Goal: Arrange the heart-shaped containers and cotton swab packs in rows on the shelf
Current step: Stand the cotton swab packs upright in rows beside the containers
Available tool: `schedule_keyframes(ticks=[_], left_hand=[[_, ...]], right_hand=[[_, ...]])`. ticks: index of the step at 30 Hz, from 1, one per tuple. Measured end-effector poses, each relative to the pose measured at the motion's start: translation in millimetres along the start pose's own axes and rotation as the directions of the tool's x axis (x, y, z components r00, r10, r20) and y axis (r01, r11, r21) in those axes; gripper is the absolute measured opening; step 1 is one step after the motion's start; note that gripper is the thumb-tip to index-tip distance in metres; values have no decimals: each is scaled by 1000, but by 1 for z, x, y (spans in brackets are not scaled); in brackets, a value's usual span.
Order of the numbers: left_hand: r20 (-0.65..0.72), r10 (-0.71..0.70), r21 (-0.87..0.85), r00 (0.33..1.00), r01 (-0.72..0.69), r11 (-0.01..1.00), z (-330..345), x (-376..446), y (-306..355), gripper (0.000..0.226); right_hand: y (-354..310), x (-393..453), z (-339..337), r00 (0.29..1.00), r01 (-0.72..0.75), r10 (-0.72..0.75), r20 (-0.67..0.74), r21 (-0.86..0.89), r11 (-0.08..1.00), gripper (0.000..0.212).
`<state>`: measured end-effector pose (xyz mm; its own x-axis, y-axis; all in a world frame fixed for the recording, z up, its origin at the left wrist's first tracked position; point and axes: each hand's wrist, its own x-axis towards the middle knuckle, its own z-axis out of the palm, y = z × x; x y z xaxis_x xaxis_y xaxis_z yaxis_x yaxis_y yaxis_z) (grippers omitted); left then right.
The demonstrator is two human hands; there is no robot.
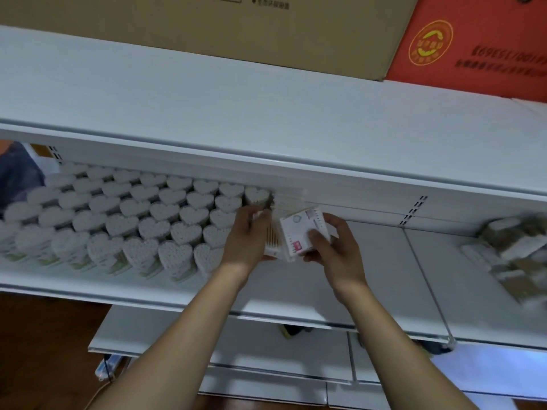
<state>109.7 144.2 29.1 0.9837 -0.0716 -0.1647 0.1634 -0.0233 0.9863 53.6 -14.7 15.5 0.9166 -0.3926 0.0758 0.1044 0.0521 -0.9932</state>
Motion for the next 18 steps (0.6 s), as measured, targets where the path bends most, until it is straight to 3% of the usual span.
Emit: schedule_keyframes(ticks=[3, 8, 12, 16, 18], left_hand=[[72, 72, 91, 995, -78, 993, 2, -1, -1, 45], [28, 131, 136, 991, -133, 982, -3, 1, -5, 51], [32, 163, 170, 986, -166, 971, -5, -2, -5, 51], [30, 186, 275, 982, -187, 943, -12, -2, -4, 55], [38, 184, 306, 982, -186, 934, -16, -2, -3, 56]], right_hand=[[1, -1, 2, 999, 36, -35, 11, -81, 996, 29], [4, 7, -4, 996, 83, -72, 49, -276, 957, 33], [-3, 8, -3, 996, 79, -70, 48, -221, 972, 38], [-5, 11, -13, 955, 99, 18, 298, -372, 923, 72], [-6, 12, -16, 931, 175, 28, 364, -512, 841, 59]])
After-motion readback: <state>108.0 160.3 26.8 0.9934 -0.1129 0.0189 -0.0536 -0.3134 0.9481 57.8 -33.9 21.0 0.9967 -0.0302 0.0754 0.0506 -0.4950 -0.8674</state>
